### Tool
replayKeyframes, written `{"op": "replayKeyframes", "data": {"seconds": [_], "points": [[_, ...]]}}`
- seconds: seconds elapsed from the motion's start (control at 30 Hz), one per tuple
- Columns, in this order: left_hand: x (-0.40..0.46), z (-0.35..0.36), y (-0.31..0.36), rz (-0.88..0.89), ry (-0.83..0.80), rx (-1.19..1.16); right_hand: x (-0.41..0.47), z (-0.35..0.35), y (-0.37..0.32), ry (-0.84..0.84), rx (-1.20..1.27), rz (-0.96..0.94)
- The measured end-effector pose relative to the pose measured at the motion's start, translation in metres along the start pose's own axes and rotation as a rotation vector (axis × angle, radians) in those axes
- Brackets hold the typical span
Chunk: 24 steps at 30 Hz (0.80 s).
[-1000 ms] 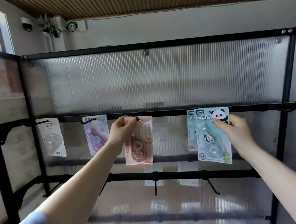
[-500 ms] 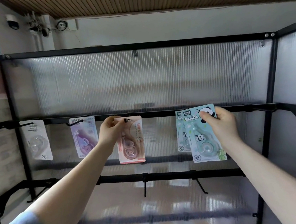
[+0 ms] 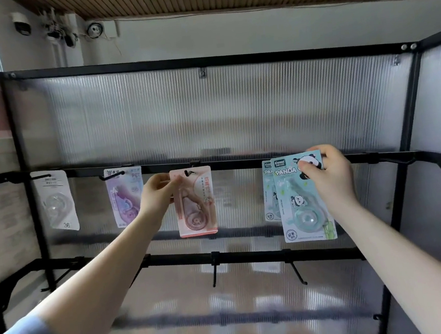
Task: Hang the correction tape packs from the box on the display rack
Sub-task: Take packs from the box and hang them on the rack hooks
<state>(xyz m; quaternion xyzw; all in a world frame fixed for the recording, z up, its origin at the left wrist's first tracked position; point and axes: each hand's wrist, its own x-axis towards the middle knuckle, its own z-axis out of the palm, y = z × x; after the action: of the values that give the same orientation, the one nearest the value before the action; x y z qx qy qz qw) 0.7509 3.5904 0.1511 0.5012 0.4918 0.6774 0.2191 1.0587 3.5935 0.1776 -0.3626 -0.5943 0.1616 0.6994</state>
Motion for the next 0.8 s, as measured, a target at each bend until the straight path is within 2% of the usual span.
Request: {"op": "replayKeyframes", "data": {"seconds": [0.2, 0.47, 0.63, 0.8], "points": [[-0.003, -0.001, -0.004, -0.003, -0.008, 0.011, 0.008, -0.008, -0.002, -0.092, 0.044, 0.050], [-0.007, 0.002, -0.002, -0.010, -0.004, 0.030, 0.003, -0.012, 0.001, -0.066, 0.078, 0.078], [-0.010, 0.005, -0.002, -0.009, -0.007, 0.046, 0.003, -0.011, 0.002, -0.077, -0.022, 0.035], [-0.011, 0.008, 0.000, -0.017, 0.006, 0.055, 0.006, -0.010, 0.002, -0.072, -0.016, 0.047]]}}
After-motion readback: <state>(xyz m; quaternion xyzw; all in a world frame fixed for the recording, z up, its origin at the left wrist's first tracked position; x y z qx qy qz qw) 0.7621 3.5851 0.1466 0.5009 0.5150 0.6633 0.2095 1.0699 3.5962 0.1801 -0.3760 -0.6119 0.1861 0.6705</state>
